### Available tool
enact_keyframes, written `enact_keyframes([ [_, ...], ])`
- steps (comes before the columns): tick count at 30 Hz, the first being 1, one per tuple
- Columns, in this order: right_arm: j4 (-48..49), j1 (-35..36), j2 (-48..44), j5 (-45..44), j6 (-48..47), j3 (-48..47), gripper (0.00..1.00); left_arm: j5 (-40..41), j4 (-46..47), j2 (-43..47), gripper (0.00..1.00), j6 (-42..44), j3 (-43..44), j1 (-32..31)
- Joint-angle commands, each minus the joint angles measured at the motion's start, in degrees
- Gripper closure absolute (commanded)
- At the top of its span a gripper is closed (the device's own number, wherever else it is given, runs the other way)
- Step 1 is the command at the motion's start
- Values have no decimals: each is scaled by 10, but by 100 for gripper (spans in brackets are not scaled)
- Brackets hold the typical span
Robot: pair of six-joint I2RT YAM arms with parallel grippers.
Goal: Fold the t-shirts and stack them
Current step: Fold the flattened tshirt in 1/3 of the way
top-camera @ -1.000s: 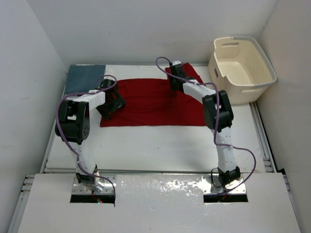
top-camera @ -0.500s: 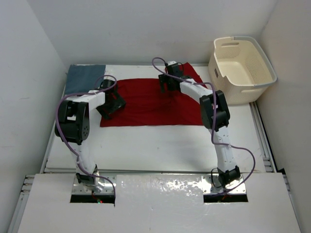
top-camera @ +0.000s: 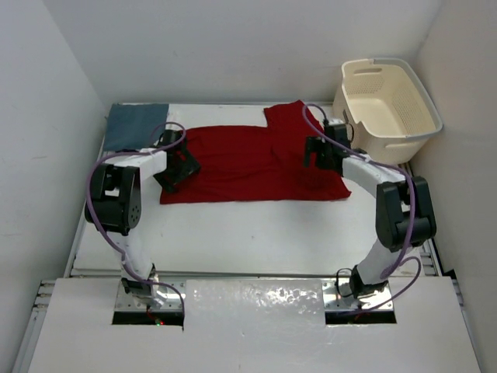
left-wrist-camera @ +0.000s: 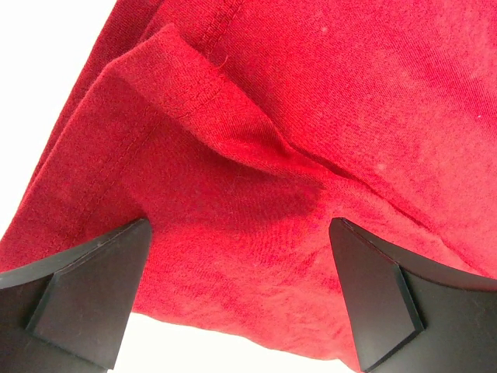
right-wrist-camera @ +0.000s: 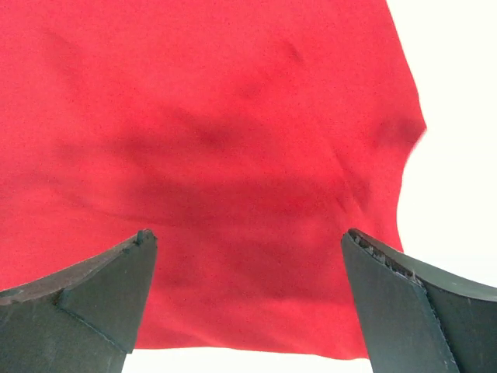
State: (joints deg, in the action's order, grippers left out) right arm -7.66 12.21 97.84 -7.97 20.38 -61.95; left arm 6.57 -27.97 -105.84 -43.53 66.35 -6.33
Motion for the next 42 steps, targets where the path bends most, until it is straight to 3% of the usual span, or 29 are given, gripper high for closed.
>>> enact_keyframes([
  [1,22,-18,13,54,39,67,1,-14,-4,-13,0,-9,-22,3],
  [12,11,-40,13,48,77,188,1,-31,15,-26,0,-15,-82,3],
  [17,-13,-40,-94,55,106,305,1,-39,13,23,0,-25,-164,3],
  [20,-59,-40,-153,64,106,373,1,-52,17,75,0,-28,-251,-1],
  [25,-130,-38,-290,117,126,470,1,-40,-9,164,0,-39,-326,-9],
  [29,-197,-32,-388,118,148,502,1,-63,-31,236,0,-53,-380,-17],
  [33,-262,-32,-464,105,155,511,1,-28,-132,274,0,-94,-374,-26],
  [40,-319,-31,-477,127,141,472,1,-111,-158,316,0,-120,-425,-35],
  [42,-314,-31,-490,140,129,456,1,-103,-180,336,0,-128,-405,-44],
])
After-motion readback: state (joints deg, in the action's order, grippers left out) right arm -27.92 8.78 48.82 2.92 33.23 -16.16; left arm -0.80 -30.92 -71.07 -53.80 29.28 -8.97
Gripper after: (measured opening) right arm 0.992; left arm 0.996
